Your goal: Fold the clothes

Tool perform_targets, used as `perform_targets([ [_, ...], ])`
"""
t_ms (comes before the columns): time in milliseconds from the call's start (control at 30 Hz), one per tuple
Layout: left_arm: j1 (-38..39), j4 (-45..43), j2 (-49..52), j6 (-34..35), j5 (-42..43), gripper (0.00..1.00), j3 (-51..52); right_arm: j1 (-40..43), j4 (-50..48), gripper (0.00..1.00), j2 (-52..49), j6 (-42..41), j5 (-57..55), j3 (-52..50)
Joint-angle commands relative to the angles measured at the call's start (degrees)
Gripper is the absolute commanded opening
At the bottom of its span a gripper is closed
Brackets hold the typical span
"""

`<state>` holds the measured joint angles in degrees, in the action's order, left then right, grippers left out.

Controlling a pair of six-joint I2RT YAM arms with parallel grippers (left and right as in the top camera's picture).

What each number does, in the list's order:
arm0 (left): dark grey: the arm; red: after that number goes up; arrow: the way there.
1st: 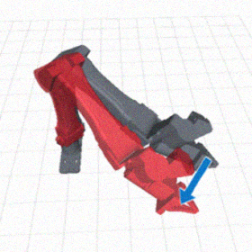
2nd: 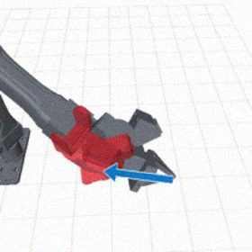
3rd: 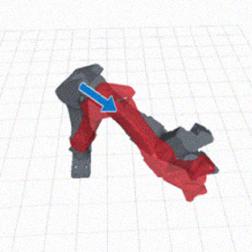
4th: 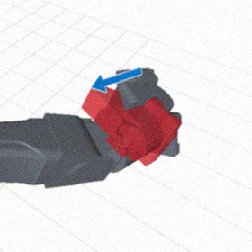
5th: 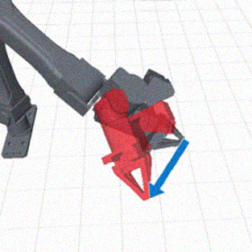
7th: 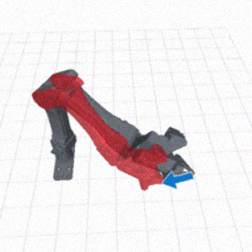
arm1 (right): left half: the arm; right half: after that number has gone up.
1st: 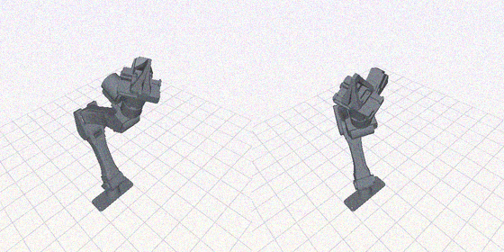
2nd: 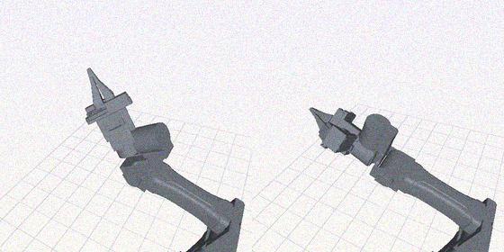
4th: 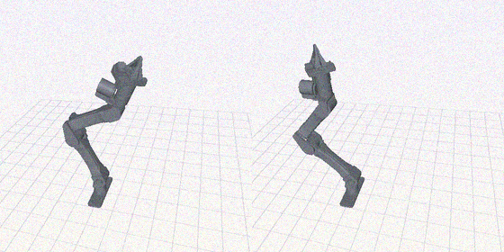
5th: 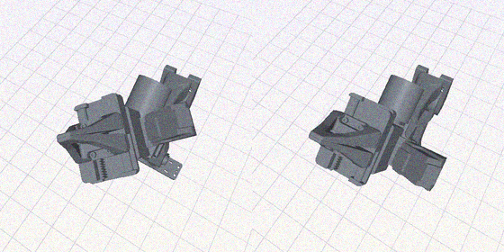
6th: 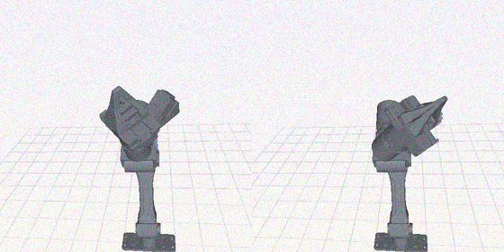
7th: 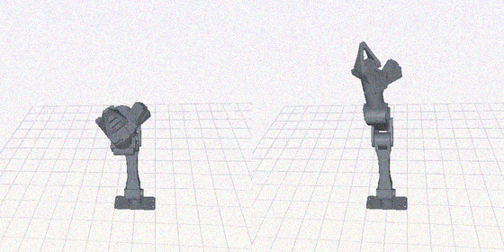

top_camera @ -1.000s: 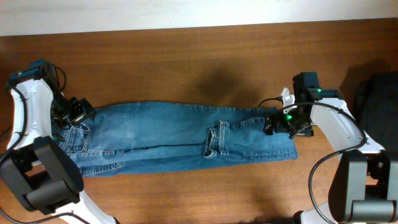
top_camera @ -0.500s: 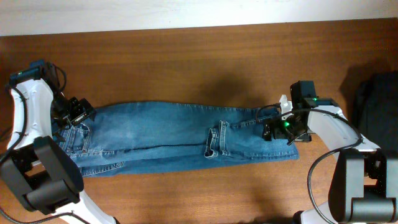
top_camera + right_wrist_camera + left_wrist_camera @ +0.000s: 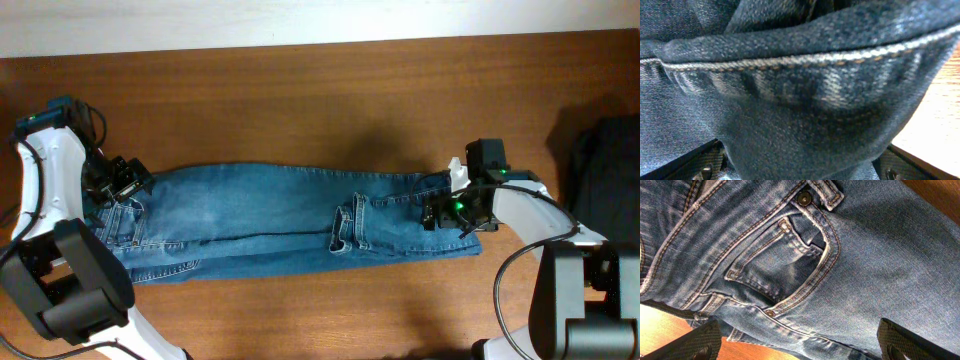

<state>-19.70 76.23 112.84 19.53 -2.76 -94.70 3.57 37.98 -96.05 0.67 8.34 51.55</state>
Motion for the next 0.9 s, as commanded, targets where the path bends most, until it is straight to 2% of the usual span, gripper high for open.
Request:
perform_targets([
  [0,-0.3,0.1,-0.1,0.2,0.4,0.99,0.1,0.3,-0.3,0.99,-0.9,0.6,-1.5,-2.1],
  [33,-0.3,0.1,-0.1,0.2,0.4,0.99,0.1,0.3,-0.4,0.96,-0.9,0.6,-1.4,-2.1],
  [67,-0.3,0.1,-0.1,0.2,0.5,0.99,0.1,0.3,-0.5,0.89,-0.9,0.6,-1.0,-2.1],
  [100,-0.3,0.1,-0.1,0.2,0.4,0.99,0.1,0.3,-0.5,0.74,-0.9,0.6,-0.4,-2.1],
  [167,-0.3,0.1,-0.1,0.2,0.4,0.99,0.1,0.3,-0.3,0.55,-0.9,0.6,1.2,-2.1],
  [367,-0.3,0.1,-0.1,0.2,0.4,0.99,0.1,0.3,1.0,0.22,-0.9,0.6,3.1,-2.1],
  [400,-0.3,0.1,-0.1,0.2,0.4,0.99,0.1,0.3,1.4,0.21,-0.9,0.6,3.1,-2.1],
  [467,-0.3,0.1,-0.1,0.2,0.5,0.99,0.1,0.3,1.8,0.22,-0.9,0.6,3.1,-2.1],
  [567,-0.3,0.1,-0.1,0.2,0.4,0.99,0.1,0.3,2.4,0.38,-0.9,0.6,3.1,-2.1],
  [667,-0.3,0.3,-0.1,0.2,0.4,0.99,0.1,0.3,3.2,0.65,-0.9,0.6,3.1,-2.1],
  [700,-0.3,0.5,-0.1,0.2,0.4,0.99,0.1,0.3,3.7,0.81,-0.9,0.6,3.1,-2.1],
  [867,-0.3,0.6,-0.1,0.2,0.4,0.99,0.1,0.3,4.5,0.93,-0.7,0.6,3.1,-2.0],
])
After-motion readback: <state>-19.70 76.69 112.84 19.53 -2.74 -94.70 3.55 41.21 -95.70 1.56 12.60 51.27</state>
